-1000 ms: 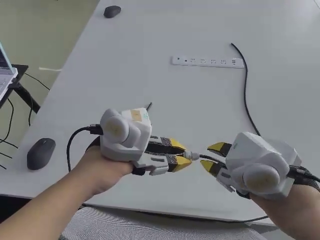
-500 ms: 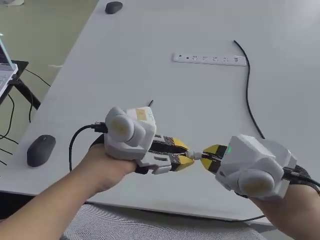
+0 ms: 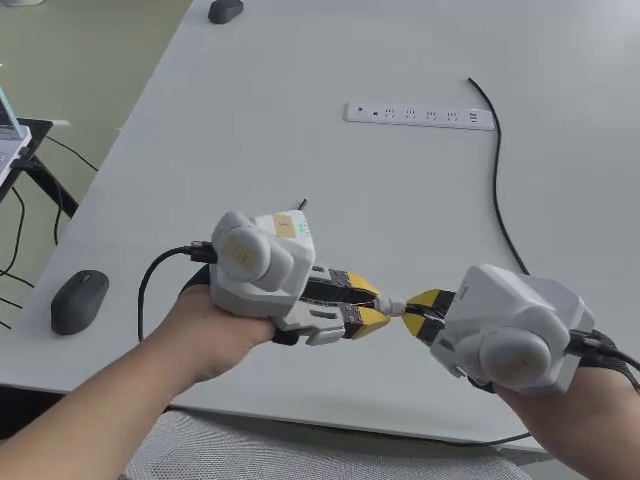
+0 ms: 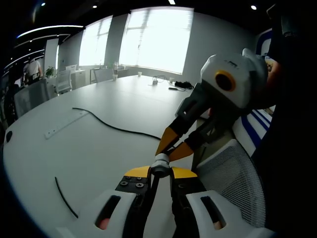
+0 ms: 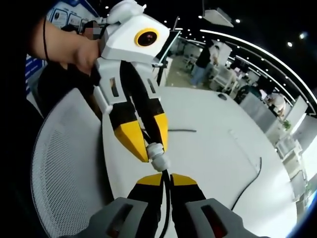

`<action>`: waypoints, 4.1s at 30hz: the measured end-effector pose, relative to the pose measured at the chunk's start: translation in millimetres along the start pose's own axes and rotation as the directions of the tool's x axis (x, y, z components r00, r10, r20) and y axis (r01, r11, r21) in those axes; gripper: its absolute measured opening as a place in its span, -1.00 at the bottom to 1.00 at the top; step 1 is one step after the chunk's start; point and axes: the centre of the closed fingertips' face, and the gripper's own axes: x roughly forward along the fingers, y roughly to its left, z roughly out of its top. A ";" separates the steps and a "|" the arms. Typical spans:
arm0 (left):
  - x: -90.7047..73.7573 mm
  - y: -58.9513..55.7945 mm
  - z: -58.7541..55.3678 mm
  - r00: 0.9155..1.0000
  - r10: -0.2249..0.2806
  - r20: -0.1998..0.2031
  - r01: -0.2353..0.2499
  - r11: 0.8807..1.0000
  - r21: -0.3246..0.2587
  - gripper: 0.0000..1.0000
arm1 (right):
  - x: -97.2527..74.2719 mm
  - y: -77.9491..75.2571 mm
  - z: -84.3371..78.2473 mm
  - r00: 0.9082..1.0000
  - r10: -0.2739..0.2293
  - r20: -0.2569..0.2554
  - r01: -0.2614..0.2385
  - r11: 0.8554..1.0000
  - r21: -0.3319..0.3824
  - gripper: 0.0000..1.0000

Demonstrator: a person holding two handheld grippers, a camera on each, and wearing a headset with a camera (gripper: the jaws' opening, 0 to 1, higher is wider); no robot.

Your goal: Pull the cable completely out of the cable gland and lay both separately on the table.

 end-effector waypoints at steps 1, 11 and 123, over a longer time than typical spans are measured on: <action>0.1 0.2 0.1 1.000 0.000 0.001 0.000 1.000 0.003 -0.70 | 0.0 -0.8 -0.5 1.000 -0.003 -0.002 0.003 1.000 0.007 -1.00; -2.4 2.7 -0.4 1.000 0.009 0.006 -0.009 1.000 -0.001 -0.70 | 0.2 -7.9 -13.6 0.999 -0.032 -0.017 0.034 0.995 0.099 -1.00; 1.1 2.1 -4.3 1.000 0.014 -0.025 -0.013 1.000 0.014 -0.70 | -1.3 -3.7 0.9 0.998 -0.055 0.041 0.058 0.994 -0.094 -0.79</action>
